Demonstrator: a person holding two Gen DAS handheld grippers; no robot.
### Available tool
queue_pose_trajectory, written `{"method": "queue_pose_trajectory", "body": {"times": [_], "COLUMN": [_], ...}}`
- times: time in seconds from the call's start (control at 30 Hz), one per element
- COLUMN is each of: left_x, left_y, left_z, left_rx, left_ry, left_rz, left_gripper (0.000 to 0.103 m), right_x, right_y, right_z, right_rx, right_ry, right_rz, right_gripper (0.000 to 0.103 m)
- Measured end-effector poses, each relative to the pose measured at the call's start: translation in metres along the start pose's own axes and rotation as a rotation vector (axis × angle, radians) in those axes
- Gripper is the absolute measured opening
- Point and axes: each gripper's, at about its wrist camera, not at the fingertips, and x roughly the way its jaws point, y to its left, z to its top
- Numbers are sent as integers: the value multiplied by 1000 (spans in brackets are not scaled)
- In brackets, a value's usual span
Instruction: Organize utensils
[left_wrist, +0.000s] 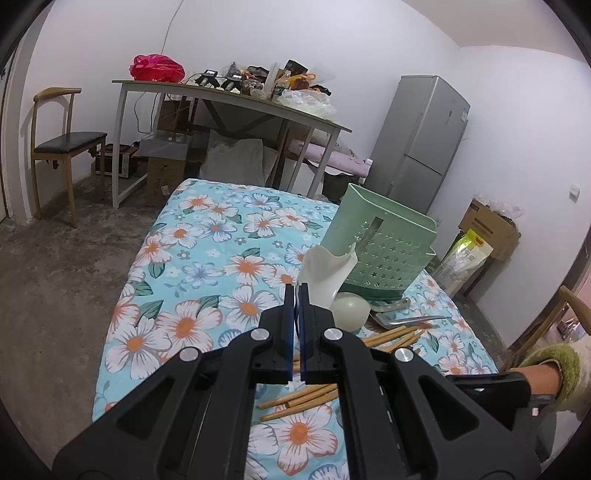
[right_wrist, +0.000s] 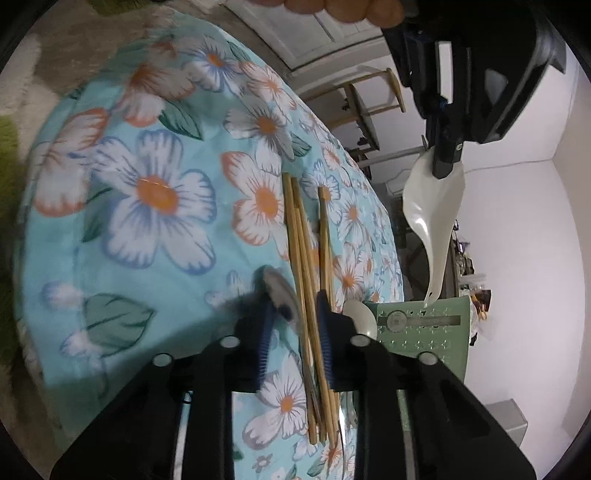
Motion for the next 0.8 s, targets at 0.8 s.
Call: {"method": "queue_pose_trajectory", "body": {"times": [0.8], "left_x": [37], "left_y": [-104], "left_z": [112], "left_rx": [606], "left_ry": [87], "left_rz": [84], "left_gripper": [1], "right_x": [-25], "right_y": [-115], "right_z": [-55], "right_rx": [724], "right_ry": [27], "right_rz": [-149], "right_gripper": [3]}}
